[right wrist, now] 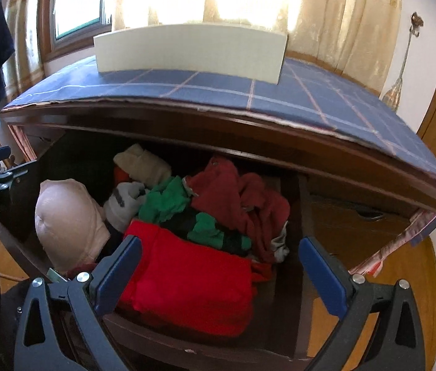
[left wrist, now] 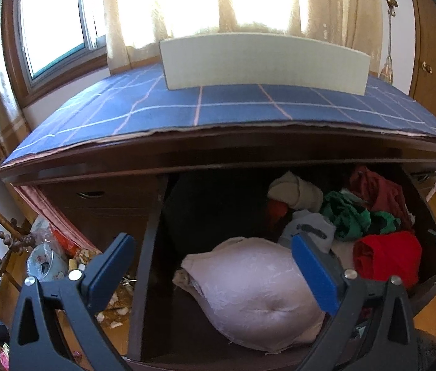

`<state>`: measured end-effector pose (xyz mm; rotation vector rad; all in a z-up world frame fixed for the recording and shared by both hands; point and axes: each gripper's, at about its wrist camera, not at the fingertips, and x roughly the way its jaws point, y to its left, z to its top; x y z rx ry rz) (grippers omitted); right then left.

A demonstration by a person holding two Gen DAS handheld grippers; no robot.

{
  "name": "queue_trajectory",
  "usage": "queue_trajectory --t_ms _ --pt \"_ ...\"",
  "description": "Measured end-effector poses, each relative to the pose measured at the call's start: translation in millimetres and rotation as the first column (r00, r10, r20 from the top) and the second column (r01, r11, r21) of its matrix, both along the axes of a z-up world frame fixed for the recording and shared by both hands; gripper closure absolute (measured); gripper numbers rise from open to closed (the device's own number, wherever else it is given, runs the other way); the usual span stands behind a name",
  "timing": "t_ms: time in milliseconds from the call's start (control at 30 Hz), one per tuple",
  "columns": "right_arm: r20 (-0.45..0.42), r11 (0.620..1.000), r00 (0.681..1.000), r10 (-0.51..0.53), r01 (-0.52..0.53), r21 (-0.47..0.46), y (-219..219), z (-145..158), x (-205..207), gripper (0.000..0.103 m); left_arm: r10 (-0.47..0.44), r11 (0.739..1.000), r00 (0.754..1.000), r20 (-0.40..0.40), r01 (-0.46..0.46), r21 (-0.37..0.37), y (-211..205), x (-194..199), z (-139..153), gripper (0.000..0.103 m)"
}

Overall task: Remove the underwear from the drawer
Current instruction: 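Close the right gripper on the red garment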

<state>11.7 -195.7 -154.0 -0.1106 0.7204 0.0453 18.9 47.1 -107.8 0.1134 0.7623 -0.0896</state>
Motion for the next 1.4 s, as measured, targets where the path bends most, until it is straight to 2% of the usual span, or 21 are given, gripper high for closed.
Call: queue_trajectory --t_ms 133,300,500,733,900,933,1000,1200,1267,1400 --pt "-0.058 0.998 0.998 0.004 0.0 0.064 -2.3 -10.6 9.4 0.001 0.0 1.0 1.0 0.005 0.0 0.006 -1.5 0.9 -2.4 0.0" --pt "-0.137 0.999 0.989 0.054 -0.054 -0.002 7.4 -26.9 23.0 0.001 0.008 1.0 1.0 0.002 -0.008 0.025 -1.3 3.0 -5.6 0.0" --pt "-0.262 0.994 0.96 0.094 -0.103 -0.022 13.4 -50.9 40.7 0.001 0.005 0.999 1.0 0.011 -0.005 0.035 -3.5 4.1 -4.7 0.0" --pt "-0.383 0.992 0.915 0.127 -0.111 0.065 7.4 -57.4 52.1 0.003 -0.005 0.999 1.0 0.024 0.004 0.036 -5.4 3.5 -3.3 0.0" --pt "-0.432 0.985 0.886 0.17 -0.144 0.092 12.4 -59.0 49.5 0.02 0.003 1.0 1.0 0.025 -0.004 0.028 -4.1 3.3 -2.1 0.0" --pt "-0.434 0.985 0.885 0.171 -0.143 0.096 12.9 -59.4 49.1 0.023 0.003 1.0 1.0 0.026 -0.003 0.027 -4.3 3.2 -2.2 0.0" --pt "-0.431 0.984 0.885 0.178 -0.149 0.101 15.4 -59.7 46.0 0.037 0.0 1.0 1.0 0.028 0.0 0.028 -5.0 2.4 -2.0 0.0" --pt "-0.403 0.985 0.899 0.169 -0.15 0.081 23.9 -54.5 35.2 0.065 0.006 1.0 0.999 0.041 -0.006 0.019 -3.4 0.0 1.9 0.0" --pt "-0.378 0.986 0.911 0.165 -0.138 0.098 22.8 -47.9 28.2 0.07 0.007 1.0 0.999 0.051 -0.008 0.021 -3.6 -1.2 3.8 0.0" --pt "-0.323 0.982 0.931 0.168 -0.13 0.136 12.4 -25.5 11.4 0.073 0.008 1.0 0.997 0.075 -0.008 0.009 -1.3 -4.9 9.6 0.0"
